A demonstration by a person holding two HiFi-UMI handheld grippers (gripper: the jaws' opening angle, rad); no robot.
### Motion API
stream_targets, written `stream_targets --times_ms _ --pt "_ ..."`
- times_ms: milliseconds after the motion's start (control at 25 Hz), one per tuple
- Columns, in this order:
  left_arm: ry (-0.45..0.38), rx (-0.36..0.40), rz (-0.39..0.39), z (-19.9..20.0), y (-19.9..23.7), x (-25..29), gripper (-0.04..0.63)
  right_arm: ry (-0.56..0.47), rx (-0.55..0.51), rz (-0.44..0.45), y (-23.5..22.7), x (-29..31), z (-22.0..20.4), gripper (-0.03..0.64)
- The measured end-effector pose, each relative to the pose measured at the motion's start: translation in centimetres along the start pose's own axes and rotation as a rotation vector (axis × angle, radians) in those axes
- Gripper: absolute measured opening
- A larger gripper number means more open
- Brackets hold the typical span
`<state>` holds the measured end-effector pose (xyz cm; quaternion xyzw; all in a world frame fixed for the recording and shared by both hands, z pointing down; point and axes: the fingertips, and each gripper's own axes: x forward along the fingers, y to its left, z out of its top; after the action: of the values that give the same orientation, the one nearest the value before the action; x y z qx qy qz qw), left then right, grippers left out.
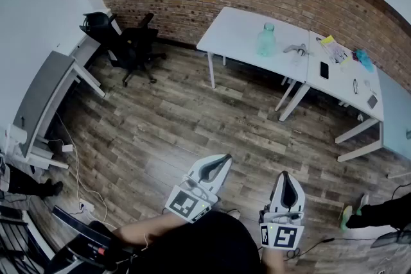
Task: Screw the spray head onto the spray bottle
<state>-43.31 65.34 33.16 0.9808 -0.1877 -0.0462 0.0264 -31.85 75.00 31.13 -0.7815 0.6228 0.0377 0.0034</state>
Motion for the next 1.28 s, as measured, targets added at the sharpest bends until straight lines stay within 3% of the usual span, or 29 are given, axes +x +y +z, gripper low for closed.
stream_targets --times_ms 320,760,1080,1280 --pt "0.001 -0.031 0.036 -0.4 2.1 -0.1 0.002 -0.001 0.005 0.008 0.6 0.6 -0.4 0.008" --pt "0.011 -0.006 0.076 -1.1 3.1 -1.0 0.002 -0.038 0.067 0.04 0.7 0.9 -0.6 0.008" --pt "0.016 0.032 0.123 -1.5 1.5 -1.2 0.002 -0.019 0.068 0.016 -1.9 -1.0 -1.4 0.008" --pt "0.037 0.023 0.156 -2.7 -0.2 -1.1 0.002 0.0 0.055 0.086 -3.1 -2.4 -2.5 0.008"
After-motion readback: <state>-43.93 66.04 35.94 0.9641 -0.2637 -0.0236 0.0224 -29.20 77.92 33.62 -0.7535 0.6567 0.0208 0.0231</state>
